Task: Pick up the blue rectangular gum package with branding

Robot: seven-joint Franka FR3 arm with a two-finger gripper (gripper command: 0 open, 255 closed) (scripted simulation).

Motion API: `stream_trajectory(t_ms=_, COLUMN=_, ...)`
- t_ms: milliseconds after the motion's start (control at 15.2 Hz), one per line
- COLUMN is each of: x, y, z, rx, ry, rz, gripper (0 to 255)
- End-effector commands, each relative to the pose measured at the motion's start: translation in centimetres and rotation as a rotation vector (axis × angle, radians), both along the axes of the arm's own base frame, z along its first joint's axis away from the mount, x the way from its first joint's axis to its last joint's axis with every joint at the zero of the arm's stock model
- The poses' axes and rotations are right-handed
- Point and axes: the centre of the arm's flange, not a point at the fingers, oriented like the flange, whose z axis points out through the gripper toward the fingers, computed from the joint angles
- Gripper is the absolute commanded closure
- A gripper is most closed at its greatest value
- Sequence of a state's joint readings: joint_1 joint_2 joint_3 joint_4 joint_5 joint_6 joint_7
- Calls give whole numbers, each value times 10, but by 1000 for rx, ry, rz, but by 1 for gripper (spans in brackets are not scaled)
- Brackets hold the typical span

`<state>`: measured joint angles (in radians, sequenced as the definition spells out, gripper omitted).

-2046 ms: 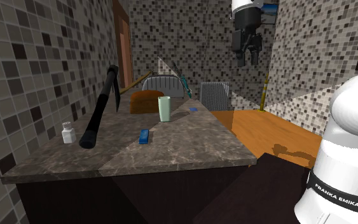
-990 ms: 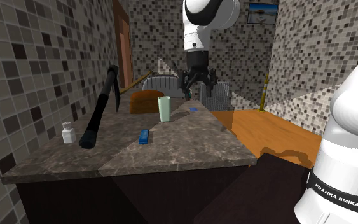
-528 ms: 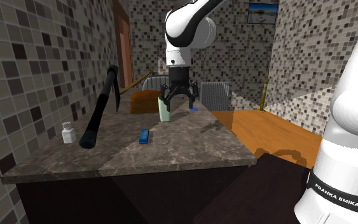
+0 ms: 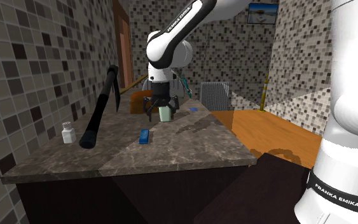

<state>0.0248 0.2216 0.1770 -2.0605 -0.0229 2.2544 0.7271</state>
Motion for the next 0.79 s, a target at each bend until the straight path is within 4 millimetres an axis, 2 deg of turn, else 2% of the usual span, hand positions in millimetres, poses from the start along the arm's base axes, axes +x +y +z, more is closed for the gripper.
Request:
stream_trajectory(t_ms=0, x=19, y=6, z=-14, rx=0, ry=-8, rz=-36, gripper=0)
stream_trajectory(t_ms=528, x=104, y=19, z=-68, rx=-1, ry=-37, rz=-171, gripper=0)
stream_trajectory(t_ms=594, x=111, y=19, z=-73, rx=-1, ry=-39, rz=-183, gripper=0)
stream_trajectory(t_ms=726, x=111, y=19, z=-84, rx=-1, ry=-39, rz=-183, gripper=0)
